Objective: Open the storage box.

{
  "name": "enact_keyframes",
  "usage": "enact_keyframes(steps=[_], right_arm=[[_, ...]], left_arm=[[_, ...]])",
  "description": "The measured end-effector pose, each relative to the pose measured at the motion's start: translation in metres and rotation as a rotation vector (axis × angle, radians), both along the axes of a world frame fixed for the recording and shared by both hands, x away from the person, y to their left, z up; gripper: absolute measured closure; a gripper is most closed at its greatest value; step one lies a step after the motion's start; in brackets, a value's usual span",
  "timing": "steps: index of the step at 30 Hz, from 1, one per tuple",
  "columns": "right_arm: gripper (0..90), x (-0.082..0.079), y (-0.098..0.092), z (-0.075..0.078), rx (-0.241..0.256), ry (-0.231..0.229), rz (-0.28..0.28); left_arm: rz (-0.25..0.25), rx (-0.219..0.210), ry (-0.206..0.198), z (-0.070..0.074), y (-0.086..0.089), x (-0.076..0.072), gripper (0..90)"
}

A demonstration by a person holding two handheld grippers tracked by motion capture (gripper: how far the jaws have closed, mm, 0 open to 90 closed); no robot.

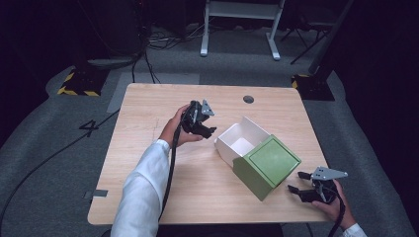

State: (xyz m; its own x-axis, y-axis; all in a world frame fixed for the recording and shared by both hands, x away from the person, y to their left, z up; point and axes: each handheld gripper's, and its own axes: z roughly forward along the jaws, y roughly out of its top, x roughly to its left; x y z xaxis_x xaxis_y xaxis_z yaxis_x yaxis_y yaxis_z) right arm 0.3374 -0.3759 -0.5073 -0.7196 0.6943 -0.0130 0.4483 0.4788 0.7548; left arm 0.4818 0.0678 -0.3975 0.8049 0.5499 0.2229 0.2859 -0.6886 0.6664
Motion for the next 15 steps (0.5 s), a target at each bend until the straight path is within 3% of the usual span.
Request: enact_keyframes(steps=[4, 11, 15], right_arm=[[26.5, 0.000, 0.000, 0.000, 0.000, 0.000, 0.000], [26.5, 0.000, 0.000, 0.000, 0.000, 0.000, 0.000], [26.5, 0.000, 0.000, 0.000, 0.000, 0.000, 0.000]], left_arm=[[0.011, 0.042, -0.010, -0.001, 0.002, -0.006, 22.1], [0.021, 0.055, -0.008, 0.001, 0.010, -0.017, 19.0], [0.016, 0.094, -0.011, 0.000, 0.018, -0.024, 17.6]])
